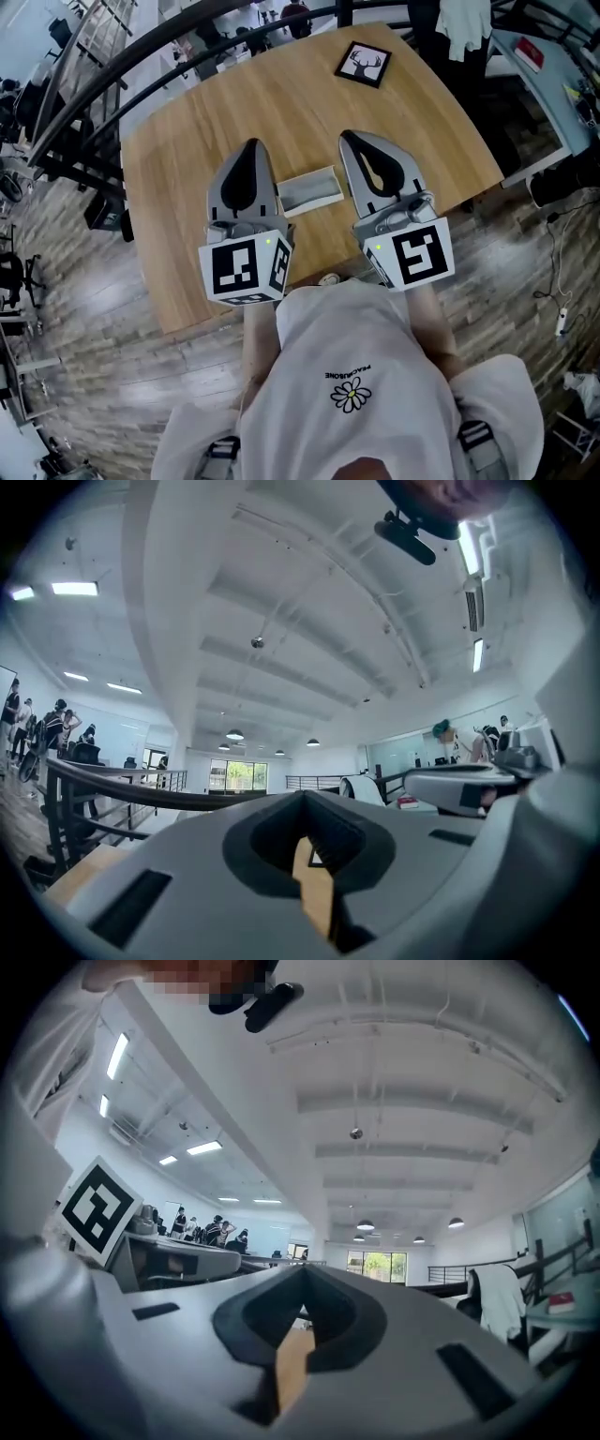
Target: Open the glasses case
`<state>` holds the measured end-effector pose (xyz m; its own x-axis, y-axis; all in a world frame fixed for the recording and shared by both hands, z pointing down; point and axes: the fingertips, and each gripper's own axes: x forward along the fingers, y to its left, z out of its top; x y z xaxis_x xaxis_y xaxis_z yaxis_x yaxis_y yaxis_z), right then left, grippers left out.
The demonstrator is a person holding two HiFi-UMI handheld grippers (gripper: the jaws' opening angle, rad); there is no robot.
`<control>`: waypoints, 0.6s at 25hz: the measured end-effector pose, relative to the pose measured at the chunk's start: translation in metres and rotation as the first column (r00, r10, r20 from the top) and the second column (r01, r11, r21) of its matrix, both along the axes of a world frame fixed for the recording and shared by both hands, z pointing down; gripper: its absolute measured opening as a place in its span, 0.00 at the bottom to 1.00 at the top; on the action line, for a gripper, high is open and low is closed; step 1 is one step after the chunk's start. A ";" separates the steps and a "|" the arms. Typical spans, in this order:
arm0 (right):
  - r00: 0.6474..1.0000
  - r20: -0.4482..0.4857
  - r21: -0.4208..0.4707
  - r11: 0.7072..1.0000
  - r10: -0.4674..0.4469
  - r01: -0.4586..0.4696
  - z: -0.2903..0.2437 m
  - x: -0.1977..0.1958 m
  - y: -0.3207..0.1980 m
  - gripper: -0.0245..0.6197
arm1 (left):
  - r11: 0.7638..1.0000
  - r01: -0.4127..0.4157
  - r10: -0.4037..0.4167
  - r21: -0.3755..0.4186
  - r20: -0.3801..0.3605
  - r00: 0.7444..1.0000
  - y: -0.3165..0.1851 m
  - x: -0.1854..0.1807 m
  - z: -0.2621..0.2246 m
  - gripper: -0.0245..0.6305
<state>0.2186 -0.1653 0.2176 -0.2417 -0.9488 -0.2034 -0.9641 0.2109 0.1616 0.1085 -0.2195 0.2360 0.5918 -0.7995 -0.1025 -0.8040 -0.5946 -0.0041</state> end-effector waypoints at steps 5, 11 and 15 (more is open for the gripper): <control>1.000 -0.002 -0.028 1.000 0.006 -0.006 0.010 0.005 0.006 0.05 | 1.000 0.001 -0.001 0.022 -0.001 1.000 0.008 0.004 -0.009 0.06; 0.999 0.002 -0.013 0.999 0.032 -0.032 0.006 0.016 0.012 0.05 | 1.000 -0.009 0.009 0.024 0.006 1.000 0.019 0.012 -0.006 0.06; 0.999 0.004 -0.004 0.999 0.042 -0.042 0.002 0.017 0.015 0.05 | 0.999 -0.003 0.003 0.033 0.005 1.000 0.022 0.008 -0.011 0.06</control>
<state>0.2359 -0.1504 0.2199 -0.2006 -0.9589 -0.2008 -0.9728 0.1707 0.1568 0.1168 -0.1975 0.2251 0.5947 -0.7941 -0.1255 -0.8022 -0.5964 -0.0279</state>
